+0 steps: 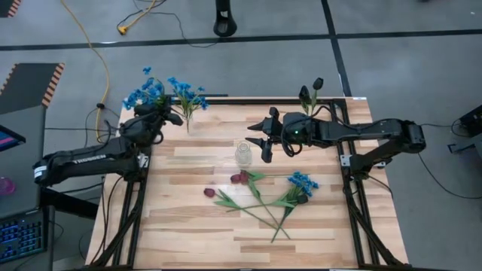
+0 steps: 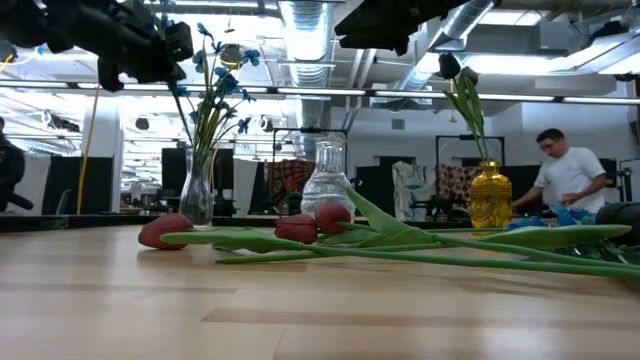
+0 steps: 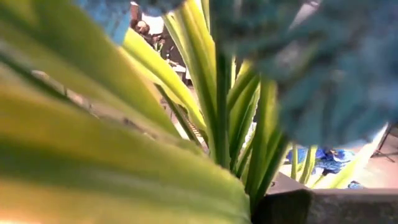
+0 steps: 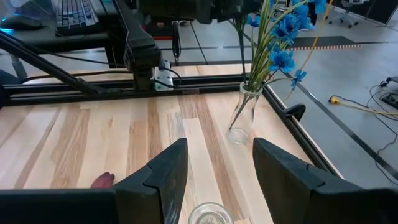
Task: Sort flowers into vase by color
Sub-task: Put the top blue flower into the top transparent vase
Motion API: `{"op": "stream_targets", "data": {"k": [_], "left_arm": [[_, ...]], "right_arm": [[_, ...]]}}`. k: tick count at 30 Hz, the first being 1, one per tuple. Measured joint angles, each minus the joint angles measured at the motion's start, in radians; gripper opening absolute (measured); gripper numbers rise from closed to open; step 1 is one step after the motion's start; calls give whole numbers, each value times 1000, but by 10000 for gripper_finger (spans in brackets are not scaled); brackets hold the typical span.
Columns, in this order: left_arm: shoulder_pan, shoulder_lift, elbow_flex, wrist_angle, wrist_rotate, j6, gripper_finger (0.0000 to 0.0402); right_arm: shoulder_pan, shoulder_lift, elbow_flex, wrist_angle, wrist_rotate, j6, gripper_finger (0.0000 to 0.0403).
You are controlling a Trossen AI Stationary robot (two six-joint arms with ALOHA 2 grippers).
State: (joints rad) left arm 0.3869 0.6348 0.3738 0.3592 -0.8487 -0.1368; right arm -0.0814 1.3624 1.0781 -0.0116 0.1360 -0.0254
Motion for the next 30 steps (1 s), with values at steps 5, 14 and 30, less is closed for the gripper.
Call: {"op": "stream_targets", "data": {"k": [5, 14, 30], "left_arm": [[29, 55, 0, 1, 33, -8, 19], [37, 139, 0, 0, 33, -41, 19], [37, 201, 1, -1, 32, -70, 82]], "right_arm": [[0, 0, 0, 0, 0, 0, 207], [0, 0, 0, 0, 0, 0, 207], [0, 0, 0, 0, 0, 0, 207]]}}
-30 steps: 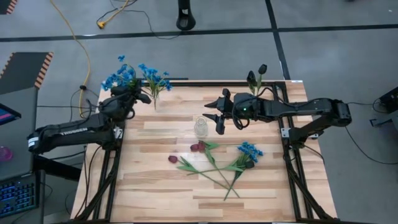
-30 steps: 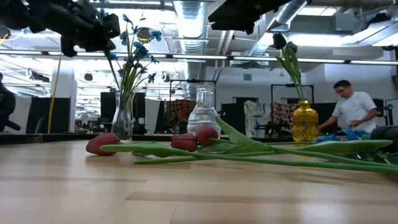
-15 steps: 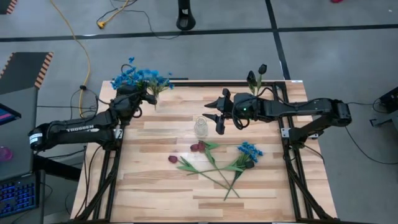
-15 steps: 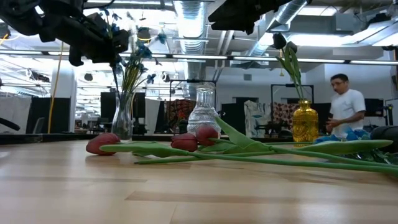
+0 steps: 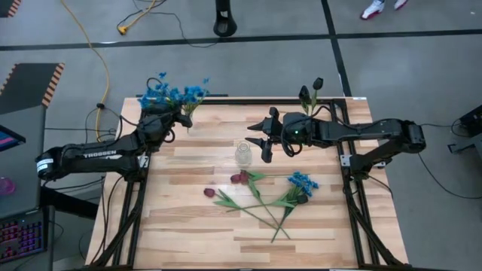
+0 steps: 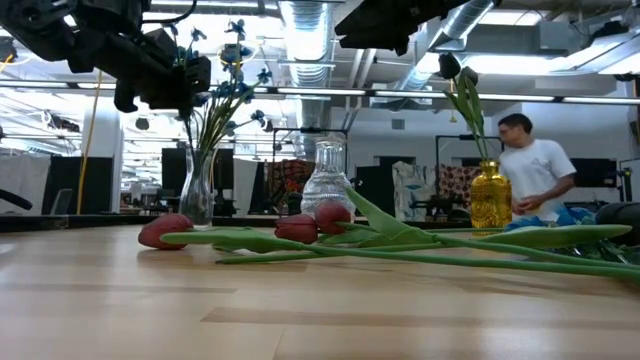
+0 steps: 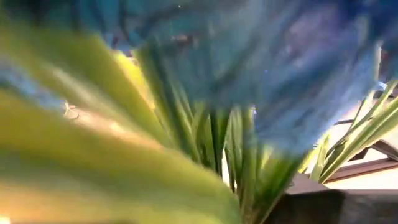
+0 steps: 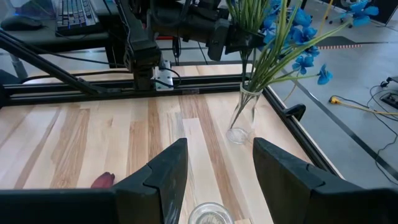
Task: Sort flowers into vase by color
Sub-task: Put the top blue flower into the top transparent vase
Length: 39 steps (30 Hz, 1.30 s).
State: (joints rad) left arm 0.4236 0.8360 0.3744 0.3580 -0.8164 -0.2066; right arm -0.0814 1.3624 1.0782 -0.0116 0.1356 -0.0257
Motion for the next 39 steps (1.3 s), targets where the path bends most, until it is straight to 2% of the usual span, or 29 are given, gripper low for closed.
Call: {"op": "stream_targets", "data": {"k": [11, 16, 20, 24, 32, 39], "left_arm": [[0, -1, 5, -21, 15, -1, 198], [0, -1, 84, -206, 52, -21, 231], [0, -1, 180, -450, 54, -28, 242], [0, -1, 270, -643, 105, -50, 243], [0, -1, 399, -859, 160, -14, 243], [0, -1, 523, -1051, 167, 0, 243]], "right_arm": [[0, 0, 0, 0, 0, 0, 207], [0, 0, 0, 0, 0, 0, 207], [0, 0, 0, -3, 0, 0, 207], [0, 0, 0, -3, 0, 0, 207], [0, 0, 0, -5, 0, 0, 207], [0, 0, 0, -7, 0, 0, 207]]}}
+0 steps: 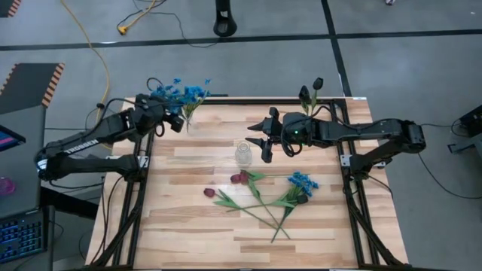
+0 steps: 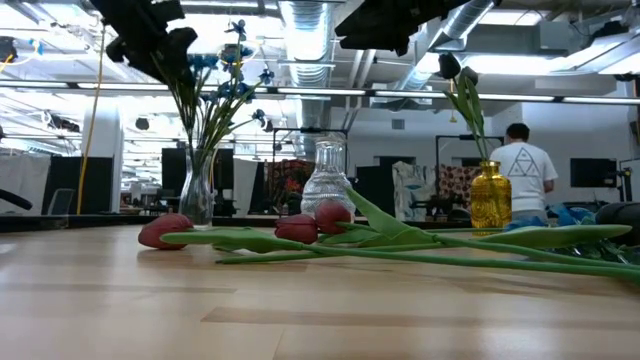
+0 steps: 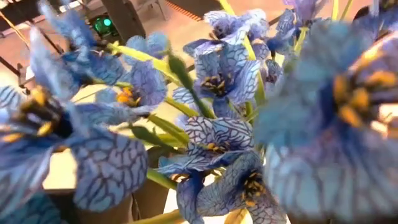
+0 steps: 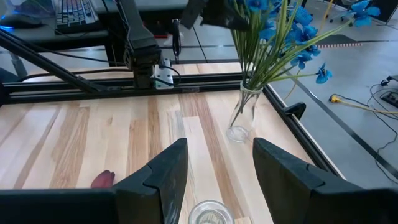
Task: Sort flowers into vase by color
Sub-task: Put the top blue flower into the top transparent vase
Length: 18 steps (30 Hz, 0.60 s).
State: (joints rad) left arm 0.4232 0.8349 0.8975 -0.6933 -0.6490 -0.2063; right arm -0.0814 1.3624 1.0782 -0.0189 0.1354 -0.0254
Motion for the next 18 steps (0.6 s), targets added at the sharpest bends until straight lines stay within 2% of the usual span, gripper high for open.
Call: {"op": "stream_targets", "data": {"k": [7, 13, 18], "left_arm": [[0, 1, 31, -31, 61, -24, 243], [0, 30, 7, -61, 130, -164, 243], [3, 51, 6, -126, 200, -199, 243]], "right_arm": [[0, 0, 0, 0, 0, 0, 207], [0, 0, 0, 0, 0, 0, 207], [0, 0, 0, -5, 0, 0, 207]]}}
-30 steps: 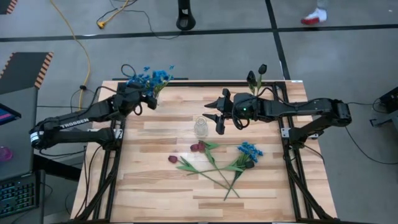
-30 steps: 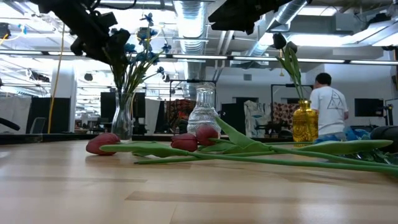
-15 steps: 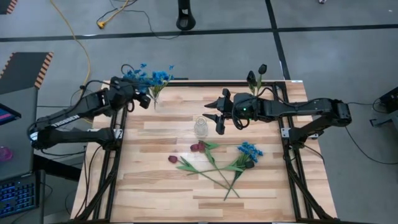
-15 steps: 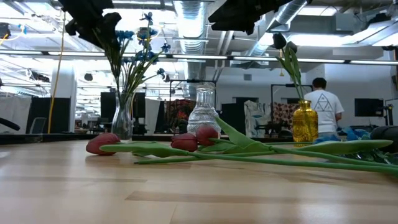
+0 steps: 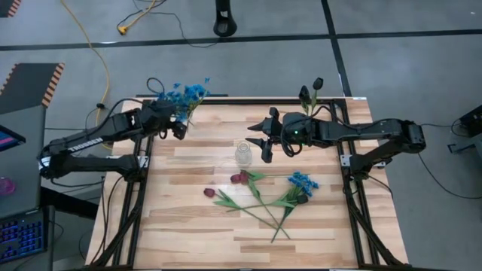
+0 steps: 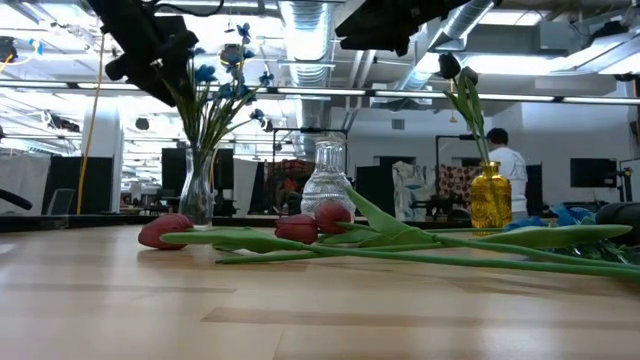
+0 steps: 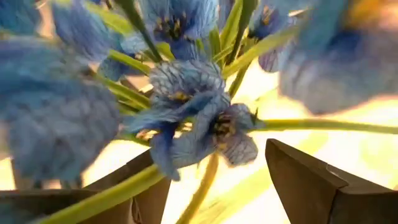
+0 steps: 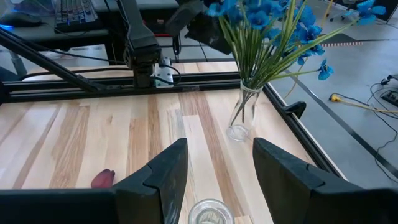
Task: Sort flowers into vase by color
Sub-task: Put the top blue flower into the top transparent vase, then put the red flower into the bottom transparent vase
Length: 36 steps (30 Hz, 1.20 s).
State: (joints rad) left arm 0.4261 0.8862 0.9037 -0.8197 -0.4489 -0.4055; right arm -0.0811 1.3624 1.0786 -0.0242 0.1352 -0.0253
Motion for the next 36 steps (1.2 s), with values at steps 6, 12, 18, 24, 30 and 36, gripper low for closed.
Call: {"op": "stream_targets", "data": {"k": [6, 12, 18, 24, 30, 36], "left_arm": [[1, 4, -1, -57, -6, 35, 243], [1, -13, 0, -145, -3, 82, 242], [1, -25, 44, -295, 1, 84, 242], [1, -25, 115, -393, 66, 118, 242], [1, -25, 186, -476, 170, 161, 242], [-1, -33, 199, -563, 334, 108, 242]], "right_arm": [[1, 0, 0, -3, 0, 0, 207], [1, 0, 0, -21, 0, 0, 207], [1, 0, 0, -31, 0, 1, 207], [1, 0, 0, -30, 0, 1, 207], [1, 0, 0, -30, 0, 1, 207], [1, 0, 0, -31, 0, 2, 207]]}}
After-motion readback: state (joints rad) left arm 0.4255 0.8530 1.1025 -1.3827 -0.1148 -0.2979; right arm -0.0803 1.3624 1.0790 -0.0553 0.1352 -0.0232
